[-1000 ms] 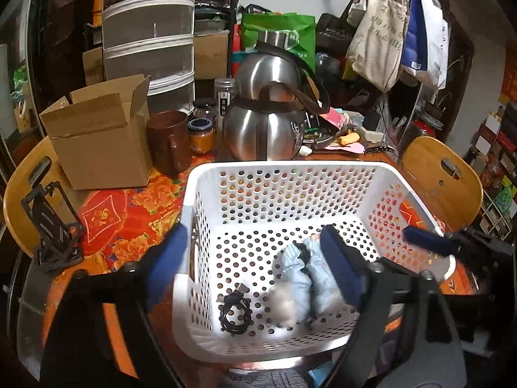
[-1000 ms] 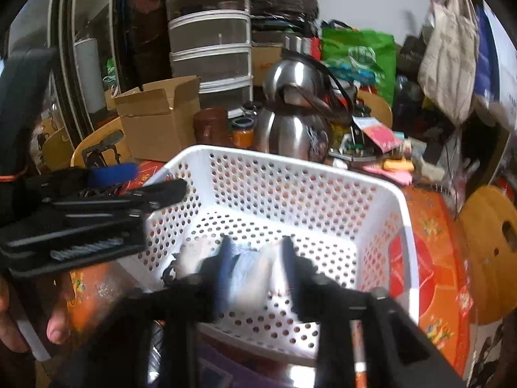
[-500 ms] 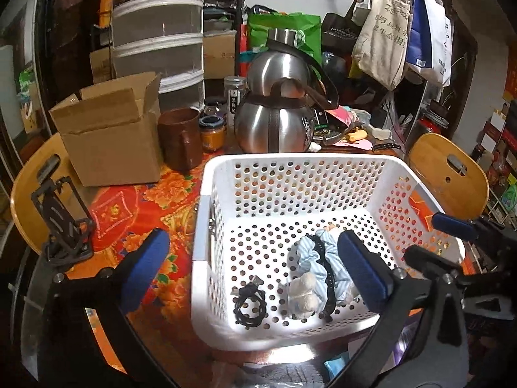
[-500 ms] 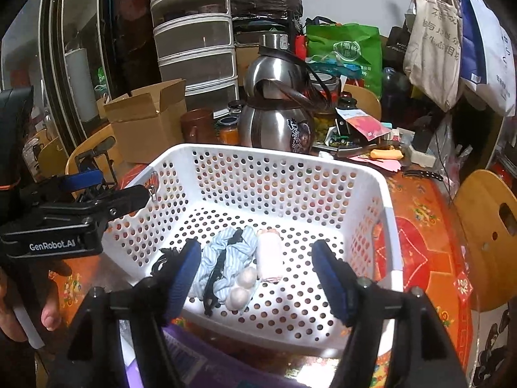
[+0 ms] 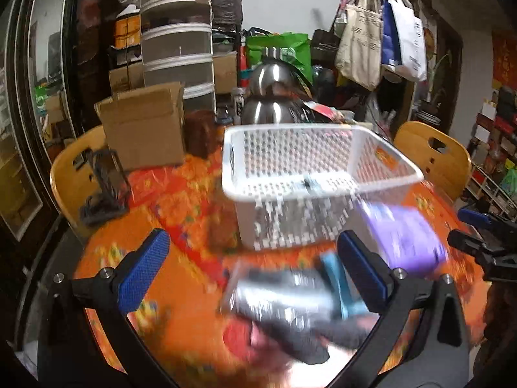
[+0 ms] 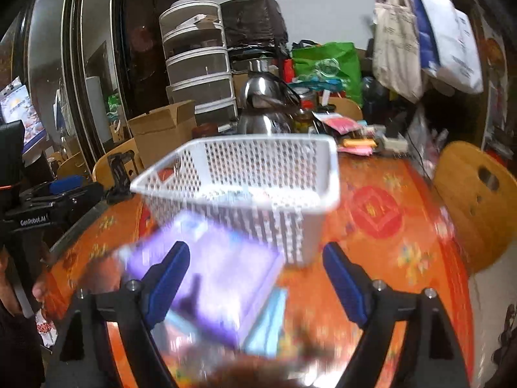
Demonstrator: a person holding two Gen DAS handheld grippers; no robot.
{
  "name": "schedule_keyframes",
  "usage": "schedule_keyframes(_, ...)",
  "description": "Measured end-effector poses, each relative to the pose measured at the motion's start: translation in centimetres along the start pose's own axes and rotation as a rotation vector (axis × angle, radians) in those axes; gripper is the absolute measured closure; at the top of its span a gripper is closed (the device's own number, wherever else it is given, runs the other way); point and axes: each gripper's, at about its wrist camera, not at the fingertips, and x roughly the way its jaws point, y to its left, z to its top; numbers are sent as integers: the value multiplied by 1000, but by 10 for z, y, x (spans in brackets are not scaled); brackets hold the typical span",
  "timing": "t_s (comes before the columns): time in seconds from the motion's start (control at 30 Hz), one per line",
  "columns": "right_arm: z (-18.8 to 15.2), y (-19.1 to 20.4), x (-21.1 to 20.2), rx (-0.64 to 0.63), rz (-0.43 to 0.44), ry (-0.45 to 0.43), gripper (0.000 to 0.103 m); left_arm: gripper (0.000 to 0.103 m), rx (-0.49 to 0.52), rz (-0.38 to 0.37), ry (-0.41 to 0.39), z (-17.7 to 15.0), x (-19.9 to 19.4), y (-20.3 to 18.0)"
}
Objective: Organize soft objects
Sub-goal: 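Move both grippers back to the purple tissue pack, then grasp the purple tissue pack with both grippers and lift it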
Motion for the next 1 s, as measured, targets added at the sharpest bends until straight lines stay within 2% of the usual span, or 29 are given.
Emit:
schedule_keyframes(0.17,-57,-8,-16,60,-39,7,19,0,-48,-69,-12,-51,-20,0)
schedule_keyframes(0.27,-77,-3,-15,57,-26,20,19,0,-5,-93,-3,-59,-13,-14)
schedule_keyframes(0.4,-82,4,-5,36,-16,34,19,0,34,-124,0,-64,-5,-34)
schedule_keyframes(0.53,-82,4,0,67,3,24,19,1,66,-174,5,-61,4,-53)
schedule_keyframes(0.67,-77,6,2,57,1,16,19,6,103,-208,6,-57,9,-69)
schedule_keyframes(0.73,-75,9,3,53,14,8,22,9,123,-230,9,-54,12,-77)
schedule_keyframes(0.77,-73,11,4,49,22,5,27,10,134,-240,10,-54,13,-79)
schedule_keyframes(0.87,-70,14,9,42,50,19,54,13,157,-266,5,-53,17,-85)
schedule_keyframes(0.93,-69,15,15,36,60,34,55,19,161,-266,4,-53,19,-86)
schedule_keyframes(1.0,-70,16,17,33,60,36,55,32,166,-253,11,-53,23,-86)
